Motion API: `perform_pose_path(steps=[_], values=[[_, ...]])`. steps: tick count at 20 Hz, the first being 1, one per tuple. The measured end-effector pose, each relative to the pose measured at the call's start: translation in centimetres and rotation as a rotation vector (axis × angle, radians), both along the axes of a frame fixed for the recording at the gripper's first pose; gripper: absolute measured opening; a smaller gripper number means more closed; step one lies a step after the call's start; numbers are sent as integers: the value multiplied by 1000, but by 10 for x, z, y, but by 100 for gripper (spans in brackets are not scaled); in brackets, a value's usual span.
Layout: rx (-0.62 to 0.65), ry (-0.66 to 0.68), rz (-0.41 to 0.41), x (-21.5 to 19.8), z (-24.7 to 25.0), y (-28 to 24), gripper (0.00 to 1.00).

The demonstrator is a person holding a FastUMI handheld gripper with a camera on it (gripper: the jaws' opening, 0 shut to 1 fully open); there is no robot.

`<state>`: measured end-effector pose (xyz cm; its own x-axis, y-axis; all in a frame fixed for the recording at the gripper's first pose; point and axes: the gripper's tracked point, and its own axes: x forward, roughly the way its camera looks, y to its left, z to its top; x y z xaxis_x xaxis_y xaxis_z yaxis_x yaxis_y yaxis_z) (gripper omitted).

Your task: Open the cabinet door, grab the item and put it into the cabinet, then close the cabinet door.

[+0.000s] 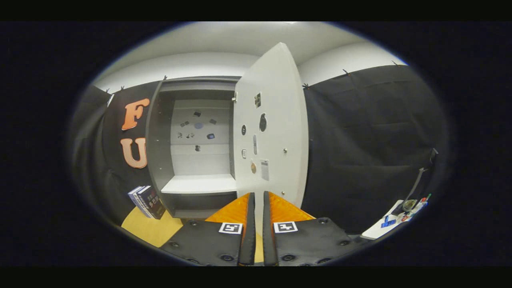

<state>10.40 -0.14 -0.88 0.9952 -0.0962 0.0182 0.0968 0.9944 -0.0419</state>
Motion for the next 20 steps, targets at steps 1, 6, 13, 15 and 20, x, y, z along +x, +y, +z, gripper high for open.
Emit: perform_pose_path(steps=[1,6,13,15,20], values=[[-7,-2,22,2,-3,8,15],[-33,60,80,40,-67,79,40],[-56,154,140,77,-166,138,79],[-72,180,136,84,-194,148,91],[-80,263,121,91,-259,161,98]])
